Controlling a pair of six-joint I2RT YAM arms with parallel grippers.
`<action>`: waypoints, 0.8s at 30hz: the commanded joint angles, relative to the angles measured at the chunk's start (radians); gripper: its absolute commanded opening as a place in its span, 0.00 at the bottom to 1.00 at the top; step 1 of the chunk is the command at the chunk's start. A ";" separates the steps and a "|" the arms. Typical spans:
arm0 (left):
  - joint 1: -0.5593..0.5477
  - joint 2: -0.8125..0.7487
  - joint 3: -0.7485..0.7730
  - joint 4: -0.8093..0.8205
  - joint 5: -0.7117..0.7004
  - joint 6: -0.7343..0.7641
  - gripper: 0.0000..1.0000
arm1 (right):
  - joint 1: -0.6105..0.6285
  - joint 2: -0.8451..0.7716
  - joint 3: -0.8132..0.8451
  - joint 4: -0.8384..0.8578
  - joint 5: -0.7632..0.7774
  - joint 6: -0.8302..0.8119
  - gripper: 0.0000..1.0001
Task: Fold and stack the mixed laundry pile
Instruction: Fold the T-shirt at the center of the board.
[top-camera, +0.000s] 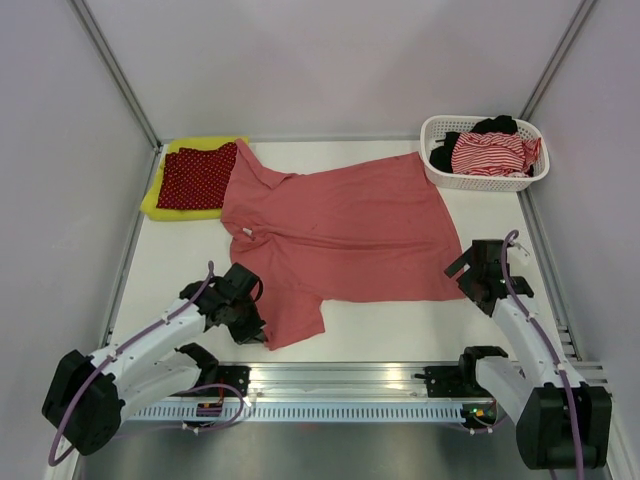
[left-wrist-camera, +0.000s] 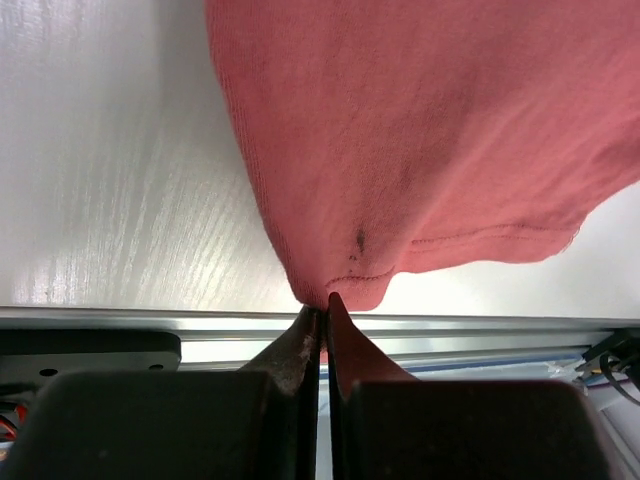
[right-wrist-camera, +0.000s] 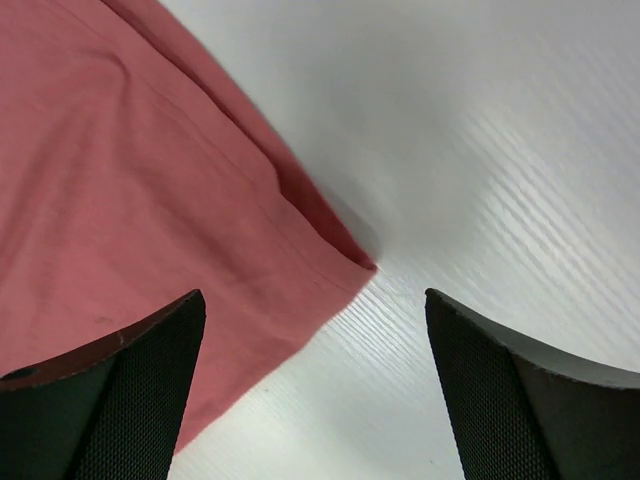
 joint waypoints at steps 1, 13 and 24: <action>-0.004 -0.038 0.035 -0.062 0.091 0.058 0.02 | -0.001 0.014 -0.045 -0.019 -0.052 0.092 0.94; -0.004 -0.124 0.142 -0.174 0.110 0.121 0.02 | -0.029 0.169 -0.111 0.181 -0.106 0.070 0.16; -0.004 -0.236 0.183 -0.276 0.252 0.138 0.02 | -0.030 -0.214 -0.018 -0.220 -0.080 0.078 0.01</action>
